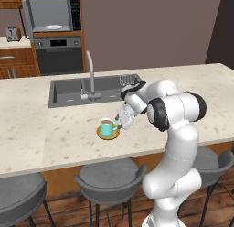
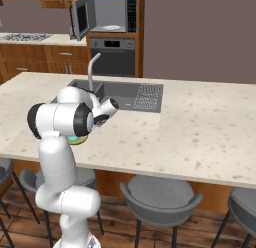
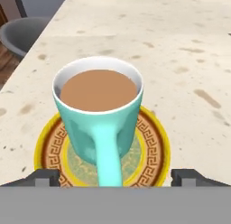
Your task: Pick the cup of tea, navigate to the dining table, and place it on the saucer.
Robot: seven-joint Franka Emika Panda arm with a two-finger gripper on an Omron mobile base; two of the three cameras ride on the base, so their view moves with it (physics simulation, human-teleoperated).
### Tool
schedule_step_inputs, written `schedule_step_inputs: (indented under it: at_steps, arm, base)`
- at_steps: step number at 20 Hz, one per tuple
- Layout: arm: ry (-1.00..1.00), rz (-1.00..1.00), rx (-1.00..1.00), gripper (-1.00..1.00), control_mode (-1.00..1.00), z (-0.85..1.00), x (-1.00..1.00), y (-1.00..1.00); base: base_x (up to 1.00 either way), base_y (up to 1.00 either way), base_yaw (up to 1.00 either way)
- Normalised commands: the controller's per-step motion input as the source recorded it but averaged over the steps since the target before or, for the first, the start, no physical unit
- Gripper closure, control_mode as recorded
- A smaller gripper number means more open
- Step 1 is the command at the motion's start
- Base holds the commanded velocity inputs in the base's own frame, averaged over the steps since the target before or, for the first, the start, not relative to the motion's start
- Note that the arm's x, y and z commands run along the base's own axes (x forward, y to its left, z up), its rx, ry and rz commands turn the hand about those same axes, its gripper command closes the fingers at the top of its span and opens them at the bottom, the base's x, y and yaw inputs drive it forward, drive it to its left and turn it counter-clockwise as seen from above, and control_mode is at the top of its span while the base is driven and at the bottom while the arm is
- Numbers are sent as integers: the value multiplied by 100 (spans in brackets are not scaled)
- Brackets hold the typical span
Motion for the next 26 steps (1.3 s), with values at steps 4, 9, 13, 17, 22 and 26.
schedule_step_inputs:
  at_steps: [4,9,13,17,22,26]
  arm:
    - [-17,0,15,-100,-100,71,-27,-16]
    - [-7,0,16,-100,-100,88,-51,-24]
    - [0,0,16,-100,-100,96,-88,-26]
    - [2,-3,14,-100,-100,88,-100,-25]
    - [13,-6,9,-100,-100,70,-100,-21]
    - [21,-13,4,-100,-100,51,-100,-23]
  base:
    - [0,0,0]
    - [0,0,0]
    - [0,0,0]
    - [0,0,0]
    - [0,0,0]
    - [0,0,0]
